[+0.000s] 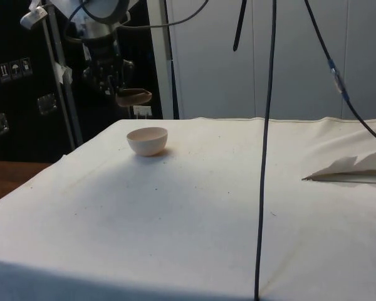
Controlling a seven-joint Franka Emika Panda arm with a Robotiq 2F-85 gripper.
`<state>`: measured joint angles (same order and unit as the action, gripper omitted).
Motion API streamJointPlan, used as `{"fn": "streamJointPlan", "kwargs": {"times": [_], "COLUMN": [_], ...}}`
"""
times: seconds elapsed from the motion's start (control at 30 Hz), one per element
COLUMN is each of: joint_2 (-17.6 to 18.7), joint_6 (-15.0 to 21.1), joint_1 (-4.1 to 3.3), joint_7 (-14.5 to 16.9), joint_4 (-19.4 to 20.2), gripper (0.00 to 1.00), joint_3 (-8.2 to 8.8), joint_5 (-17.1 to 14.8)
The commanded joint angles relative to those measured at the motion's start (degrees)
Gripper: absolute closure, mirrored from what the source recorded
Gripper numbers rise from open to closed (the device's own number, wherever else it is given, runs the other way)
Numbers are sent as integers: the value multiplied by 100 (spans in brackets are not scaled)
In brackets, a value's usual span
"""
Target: Pour the coffee beans from the cup into the bowl.
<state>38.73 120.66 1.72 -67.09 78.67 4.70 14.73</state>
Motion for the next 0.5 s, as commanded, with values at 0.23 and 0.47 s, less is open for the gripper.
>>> {"fn": "streamJointPlan", "kwargs": {"times": [0.23,0.47], "joint_2": [-52,-6], "joint_6": [115,0], "joint_1": [46,0], "joint_7": [275,470], "joint_4": [80,11], "gripper": [100,100], "joint_3": [-46,23], "joint_5": [-86,-120]}}
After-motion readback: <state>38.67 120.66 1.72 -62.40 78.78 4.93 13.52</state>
